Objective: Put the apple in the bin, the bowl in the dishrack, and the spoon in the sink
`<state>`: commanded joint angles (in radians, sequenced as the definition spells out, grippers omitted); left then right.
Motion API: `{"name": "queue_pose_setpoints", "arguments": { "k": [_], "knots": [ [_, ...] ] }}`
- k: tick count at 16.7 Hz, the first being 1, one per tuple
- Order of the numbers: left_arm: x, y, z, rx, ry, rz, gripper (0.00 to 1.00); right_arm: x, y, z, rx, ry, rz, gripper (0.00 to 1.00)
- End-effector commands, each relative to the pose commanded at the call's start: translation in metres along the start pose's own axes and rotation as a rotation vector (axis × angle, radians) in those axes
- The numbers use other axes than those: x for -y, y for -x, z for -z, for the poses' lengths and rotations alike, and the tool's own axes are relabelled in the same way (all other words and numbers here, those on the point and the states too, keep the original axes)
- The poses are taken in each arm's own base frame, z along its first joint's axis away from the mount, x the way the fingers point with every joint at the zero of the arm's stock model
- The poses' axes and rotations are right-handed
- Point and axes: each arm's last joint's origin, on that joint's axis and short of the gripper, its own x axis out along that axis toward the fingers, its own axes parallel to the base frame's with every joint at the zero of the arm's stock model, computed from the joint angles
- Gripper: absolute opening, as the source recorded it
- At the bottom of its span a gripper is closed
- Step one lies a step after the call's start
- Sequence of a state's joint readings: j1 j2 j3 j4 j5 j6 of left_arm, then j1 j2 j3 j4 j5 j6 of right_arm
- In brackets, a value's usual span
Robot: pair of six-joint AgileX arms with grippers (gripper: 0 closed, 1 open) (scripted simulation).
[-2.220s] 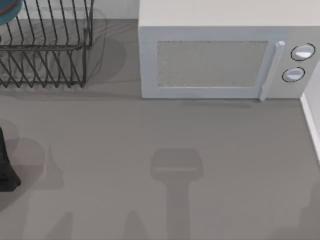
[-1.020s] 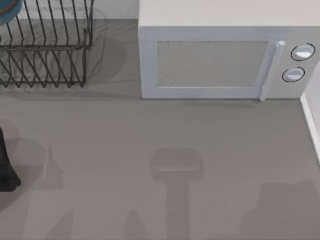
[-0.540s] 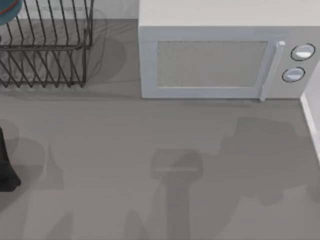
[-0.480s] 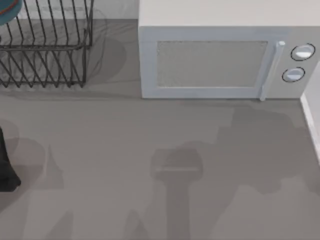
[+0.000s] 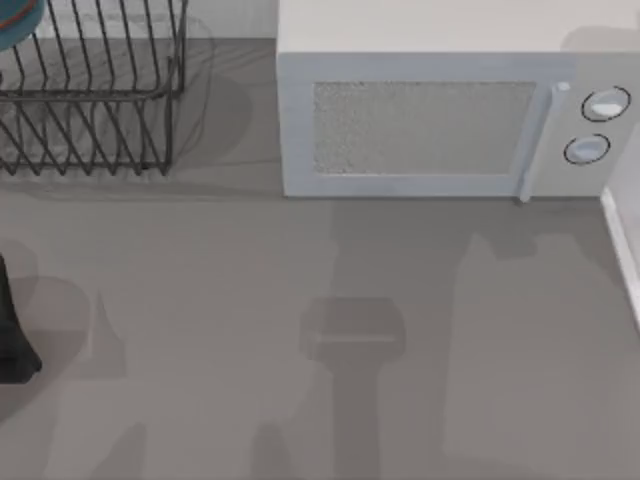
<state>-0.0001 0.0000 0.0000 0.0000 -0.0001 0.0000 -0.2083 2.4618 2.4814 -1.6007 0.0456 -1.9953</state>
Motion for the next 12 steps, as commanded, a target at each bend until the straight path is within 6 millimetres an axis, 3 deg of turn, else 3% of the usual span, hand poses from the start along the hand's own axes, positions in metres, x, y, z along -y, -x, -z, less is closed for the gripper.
{"name": "queue_pose_setpoints", "arguments": {
  "k": [5, 12],
  "knots": [
    [0.0, 0.0, 0.0, 0.0, 0.0, 0.0, 1.0, 0.033, -0.023, -0.012, -0.007, -0.027, 0.018, 0.0],
    [0.0, 0.0, 0.0, 0.0, 0.0, 0.0, 1.0, 0.04, -0.031, -0.018, -0.009, -0.04, 0.023, 0.0]
  ]
}}
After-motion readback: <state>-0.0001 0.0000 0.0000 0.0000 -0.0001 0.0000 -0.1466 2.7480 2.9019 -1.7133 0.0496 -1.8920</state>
